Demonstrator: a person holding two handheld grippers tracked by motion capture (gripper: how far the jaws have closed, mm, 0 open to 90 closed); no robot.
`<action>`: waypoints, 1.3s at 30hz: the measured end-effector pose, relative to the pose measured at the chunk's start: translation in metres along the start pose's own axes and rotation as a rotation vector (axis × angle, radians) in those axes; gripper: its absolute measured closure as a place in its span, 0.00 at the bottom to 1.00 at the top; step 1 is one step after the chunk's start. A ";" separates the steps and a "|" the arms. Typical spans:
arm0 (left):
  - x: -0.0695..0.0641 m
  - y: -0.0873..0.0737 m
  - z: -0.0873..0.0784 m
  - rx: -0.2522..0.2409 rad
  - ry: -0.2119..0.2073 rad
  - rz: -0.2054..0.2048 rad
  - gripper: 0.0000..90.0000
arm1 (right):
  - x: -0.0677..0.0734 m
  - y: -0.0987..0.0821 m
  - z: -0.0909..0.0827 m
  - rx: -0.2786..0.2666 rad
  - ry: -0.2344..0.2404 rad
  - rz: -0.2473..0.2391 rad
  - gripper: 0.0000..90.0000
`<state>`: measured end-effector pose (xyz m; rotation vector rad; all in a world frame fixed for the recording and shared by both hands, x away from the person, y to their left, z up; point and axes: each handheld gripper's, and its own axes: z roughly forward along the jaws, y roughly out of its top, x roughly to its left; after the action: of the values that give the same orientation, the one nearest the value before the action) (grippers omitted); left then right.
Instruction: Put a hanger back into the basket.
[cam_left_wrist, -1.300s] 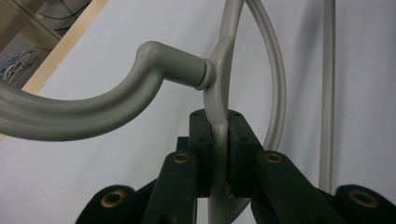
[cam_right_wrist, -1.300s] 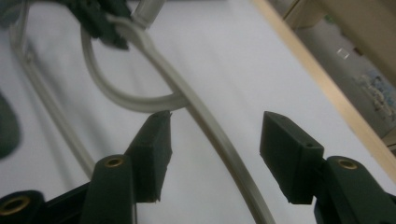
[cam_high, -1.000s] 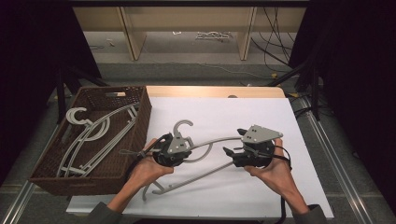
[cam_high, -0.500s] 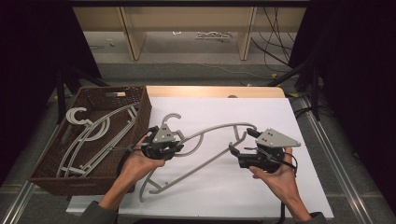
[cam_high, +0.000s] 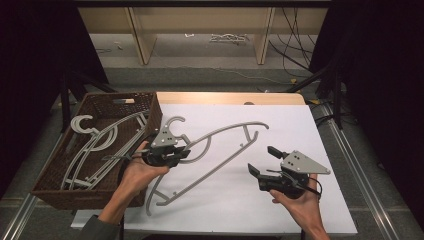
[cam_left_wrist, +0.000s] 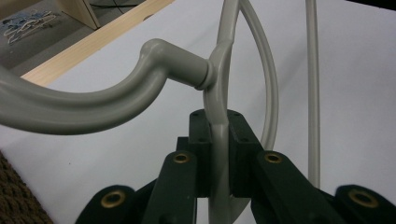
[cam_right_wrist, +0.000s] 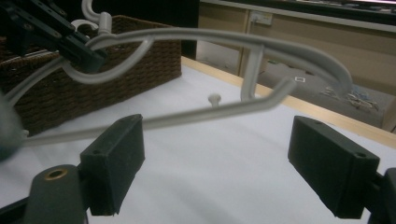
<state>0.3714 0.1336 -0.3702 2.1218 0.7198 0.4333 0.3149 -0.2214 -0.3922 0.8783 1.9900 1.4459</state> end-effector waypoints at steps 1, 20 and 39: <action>0.001 0.000 -0.001 -0.004 0.003 0.000 0.91 | 0.000 -0.002 -0.002 0.009 -0.008 0.000 0.21; 0.014 0.007 -0.033 -0.110 0.000 -0.075 0.91 | 0.005 -0.028 -0.010 -0.019 0.027 0.103 0.19; 0.056 0.034 -0.080 -0.172 0.045 -0.141 0.91 | 0.005 -0.035 -0.012 0.006 0.027 0.127 0.18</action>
<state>0.3838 0.2012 -0.2924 1.8923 0.8223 0.4513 0.2961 -0.2327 -0.4220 1.0089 1.9908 1.5289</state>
